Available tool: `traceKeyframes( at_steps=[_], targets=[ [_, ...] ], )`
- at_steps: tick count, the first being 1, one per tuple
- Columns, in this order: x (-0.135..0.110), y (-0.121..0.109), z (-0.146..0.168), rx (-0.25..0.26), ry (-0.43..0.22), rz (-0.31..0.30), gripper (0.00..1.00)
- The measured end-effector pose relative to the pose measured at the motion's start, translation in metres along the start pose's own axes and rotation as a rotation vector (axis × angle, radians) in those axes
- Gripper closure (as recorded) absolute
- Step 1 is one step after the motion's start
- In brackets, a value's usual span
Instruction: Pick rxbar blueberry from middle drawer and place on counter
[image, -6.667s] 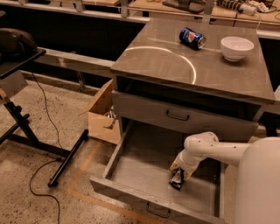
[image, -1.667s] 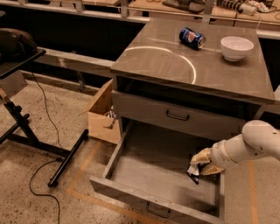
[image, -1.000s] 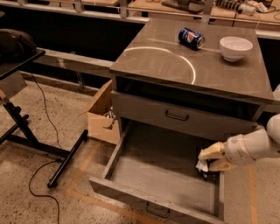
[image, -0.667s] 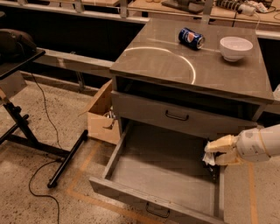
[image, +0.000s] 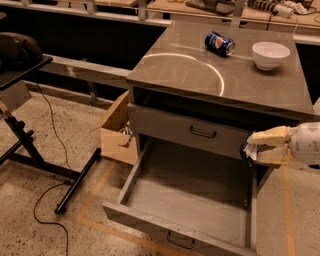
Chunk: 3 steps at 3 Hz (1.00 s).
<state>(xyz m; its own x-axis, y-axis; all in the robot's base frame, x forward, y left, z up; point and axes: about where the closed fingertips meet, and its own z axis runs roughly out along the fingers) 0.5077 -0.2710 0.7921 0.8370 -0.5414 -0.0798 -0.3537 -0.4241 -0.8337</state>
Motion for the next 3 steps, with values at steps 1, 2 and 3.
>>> traceKeyframes(
  at_steps=[1,2,3],
  targets=[
    [0.0,0.0,0.0,0.0,0.0,0.0,1.0],
    [0.011,-0.029,-0.002,0.069,-0.005,-0.03,1.0],
    [0.035,-0.08,-0.019,0.157,0.045,-0.061,1.0]
  ],
)
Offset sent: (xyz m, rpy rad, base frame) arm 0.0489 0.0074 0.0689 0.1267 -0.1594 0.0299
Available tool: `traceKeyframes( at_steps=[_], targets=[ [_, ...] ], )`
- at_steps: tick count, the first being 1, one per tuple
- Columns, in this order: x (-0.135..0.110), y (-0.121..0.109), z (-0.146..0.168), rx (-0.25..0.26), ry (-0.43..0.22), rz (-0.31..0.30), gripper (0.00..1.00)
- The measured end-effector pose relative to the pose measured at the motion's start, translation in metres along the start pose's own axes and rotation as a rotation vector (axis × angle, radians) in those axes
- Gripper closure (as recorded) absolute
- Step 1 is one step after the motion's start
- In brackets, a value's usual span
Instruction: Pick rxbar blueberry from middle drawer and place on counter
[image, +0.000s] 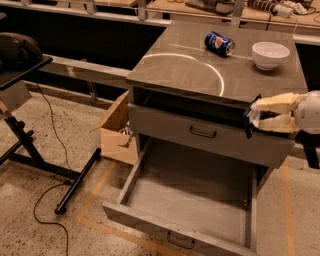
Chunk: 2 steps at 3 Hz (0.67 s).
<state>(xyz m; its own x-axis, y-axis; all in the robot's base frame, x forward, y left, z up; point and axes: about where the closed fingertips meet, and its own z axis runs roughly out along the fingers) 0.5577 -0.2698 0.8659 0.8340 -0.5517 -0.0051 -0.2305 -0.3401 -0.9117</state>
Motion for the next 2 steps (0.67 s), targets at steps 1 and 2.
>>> traceKeyframes(
  at_steps=[1,2],
  targets=[
    [0.032,-0.046,-0.006,0.031,0.083,-0.043,1.0],
    [0.067,-0.077,0.0,0.038,0.186,-0.073,1.0]
  ],
)
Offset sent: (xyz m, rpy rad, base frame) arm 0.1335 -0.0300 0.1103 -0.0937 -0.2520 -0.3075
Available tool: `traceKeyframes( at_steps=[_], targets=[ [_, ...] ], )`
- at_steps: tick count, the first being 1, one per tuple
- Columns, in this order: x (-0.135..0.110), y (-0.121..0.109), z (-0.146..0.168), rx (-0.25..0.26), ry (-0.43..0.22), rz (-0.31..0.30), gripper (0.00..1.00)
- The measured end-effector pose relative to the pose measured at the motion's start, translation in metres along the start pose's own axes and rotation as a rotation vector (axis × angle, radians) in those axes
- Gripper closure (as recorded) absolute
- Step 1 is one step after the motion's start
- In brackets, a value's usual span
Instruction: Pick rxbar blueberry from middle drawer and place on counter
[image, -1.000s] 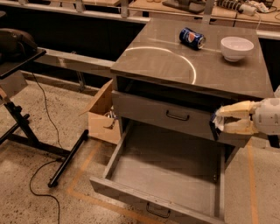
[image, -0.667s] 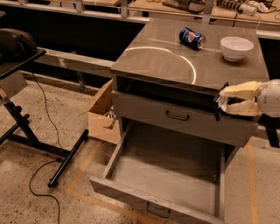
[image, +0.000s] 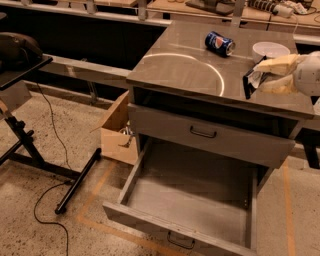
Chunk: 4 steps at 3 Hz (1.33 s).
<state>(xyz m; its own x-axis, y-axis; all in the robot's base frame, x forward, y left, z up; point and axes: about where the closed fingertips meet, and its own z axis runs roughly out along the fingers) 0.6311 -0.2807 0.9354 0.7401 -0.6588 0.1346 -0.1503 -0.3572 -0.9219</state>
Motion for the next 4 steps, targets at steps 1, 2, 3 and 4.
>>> traceKeyframes(
  at_steps=[1,2,3,4],
  targets=[
    [0.047,-0.028,0.038,0.041,0.141,-0.02,1.0],
    [0.069,-0.043,0.072,0.077,0.182,-0.055,1.0],
    [0.077,-0.048,0.111,0.061,0.194,-0.076,0.82],
    [0.076,-0.043,0.145,0.016,0.189,-0.107,0.58]
  ],
)
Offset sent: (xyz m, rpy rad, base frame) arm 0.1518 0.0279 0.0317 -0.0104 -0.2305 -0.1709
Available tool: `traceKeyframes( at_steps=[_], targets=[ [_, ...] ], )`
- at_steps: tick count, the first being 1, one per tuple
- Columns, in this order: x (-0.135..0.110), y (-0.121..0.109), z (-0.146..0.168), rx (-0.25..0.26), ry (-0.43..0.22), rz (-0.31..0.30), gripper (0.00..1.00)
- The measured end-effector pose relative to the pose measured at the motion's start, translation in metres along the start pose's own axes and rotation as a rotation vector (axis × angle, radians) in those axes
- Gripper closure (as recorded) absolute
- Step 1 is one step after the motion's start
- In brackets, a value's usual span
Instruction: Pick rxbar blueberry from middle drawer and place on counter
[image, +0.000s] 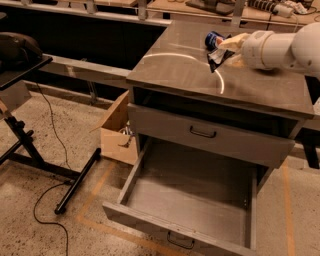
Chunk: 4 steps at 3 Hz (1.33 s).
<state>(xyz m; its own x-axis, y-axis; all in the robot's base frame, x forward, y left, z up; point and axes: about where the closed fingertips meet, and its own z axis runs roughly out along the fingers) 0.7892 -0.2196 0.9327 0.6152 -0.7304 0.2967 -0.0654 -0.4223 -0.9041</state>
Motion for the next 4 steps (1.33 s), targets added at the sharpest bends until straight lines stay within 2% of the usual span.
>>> traceKeyframes(
  at_steps=[1,2,3,4],
  targets=[
    [-0.007,0.007,0.027,-0.026,-0.013,-0.021,0.35],
    [-0.009,0.009,0.04,-0.037,-0.011,-0.031,0.12],
    [-0.003,0.009,0.038,-0.044,0.013,-0.039,0.0],
    [0.017,0.003,0.015,-0.039,0.085,-0.052,0.0]
  ],
)
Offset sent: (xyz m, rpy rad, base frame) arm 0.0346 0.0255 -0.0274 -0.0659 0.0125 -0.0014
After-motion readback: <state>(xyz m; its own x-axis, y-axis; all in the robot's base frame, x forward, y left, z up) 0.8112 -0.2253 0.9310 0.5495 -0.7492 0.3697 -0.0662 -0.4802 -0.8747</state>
